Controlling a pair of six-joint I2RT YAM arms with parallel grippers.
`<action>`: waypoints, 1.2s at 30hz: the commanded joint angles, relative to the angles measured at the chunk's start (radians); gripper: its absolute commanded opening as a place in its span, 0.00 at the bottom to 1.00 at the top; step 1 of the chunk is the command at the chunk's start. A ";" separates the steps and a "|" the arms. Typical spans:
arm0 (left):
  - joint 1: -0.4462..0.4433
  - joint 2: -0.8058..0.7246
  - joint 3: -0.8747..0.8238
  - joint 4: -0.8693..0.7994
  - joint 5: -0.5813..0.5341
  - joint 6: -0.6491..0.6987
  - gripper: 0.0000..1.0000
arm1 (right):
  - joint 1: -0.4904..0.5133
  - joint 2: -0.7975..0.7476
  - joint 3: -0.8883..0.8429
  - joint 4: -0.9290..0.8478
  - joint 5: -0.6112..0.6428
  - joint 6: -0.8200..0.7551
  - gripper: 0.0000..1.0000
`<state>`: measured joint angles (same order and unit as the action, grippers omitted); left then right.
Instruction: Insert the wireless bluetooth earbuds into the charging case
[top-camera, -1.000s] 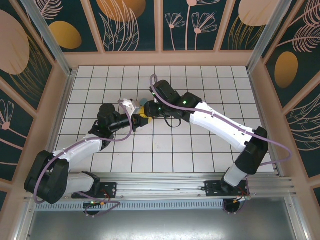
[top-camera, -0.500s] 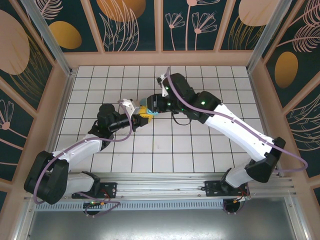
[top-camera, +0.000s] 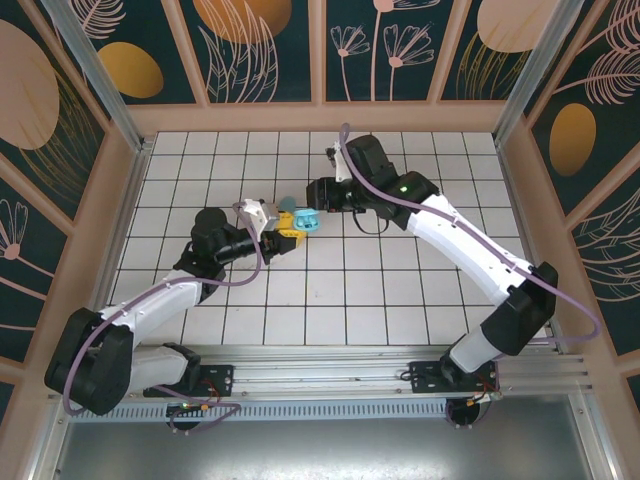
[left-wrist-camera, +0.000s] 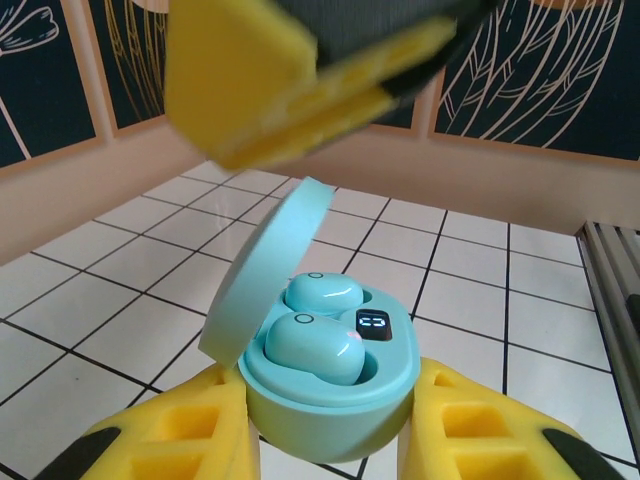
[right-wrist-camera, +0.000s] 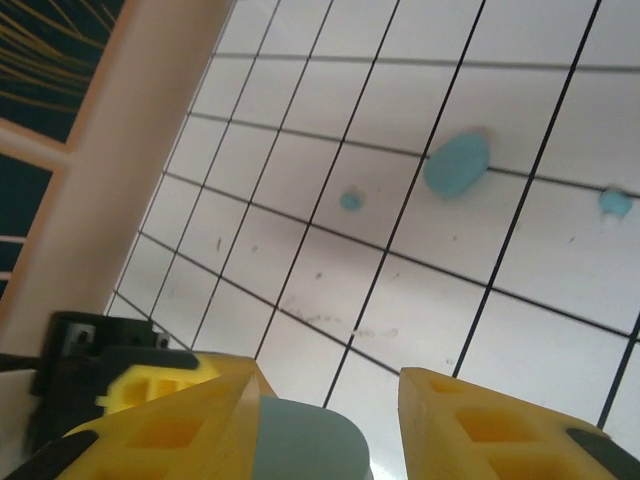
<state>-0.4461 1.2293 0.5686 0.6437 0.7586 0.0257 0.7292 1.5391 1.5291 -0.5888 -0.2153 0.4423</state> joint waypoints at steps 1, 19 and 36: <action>-0.003 -0.018 0.013 0.037 0.017 0.004 0.00 | 0.009 -0.043 -0.055 0.016 -0.058 -0.025 0.42; -0.004 0.016 0.031 0.156 0.052 -0.114 0.00 | -0.107 -0.389 -0.478 0.435 -0.230 0.239 0.67; -0.003 0.042 0.001 0.345 0.099 -0.244 0.00 | -0.102 -0.268 -0.573 0.738 -0.474 0.424 0.68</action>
<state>-0.4507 1.2610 0.5701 0.8967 0.8307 -0.1864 0.6235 1.2663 0.9771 0.0368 -0.6258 0.8215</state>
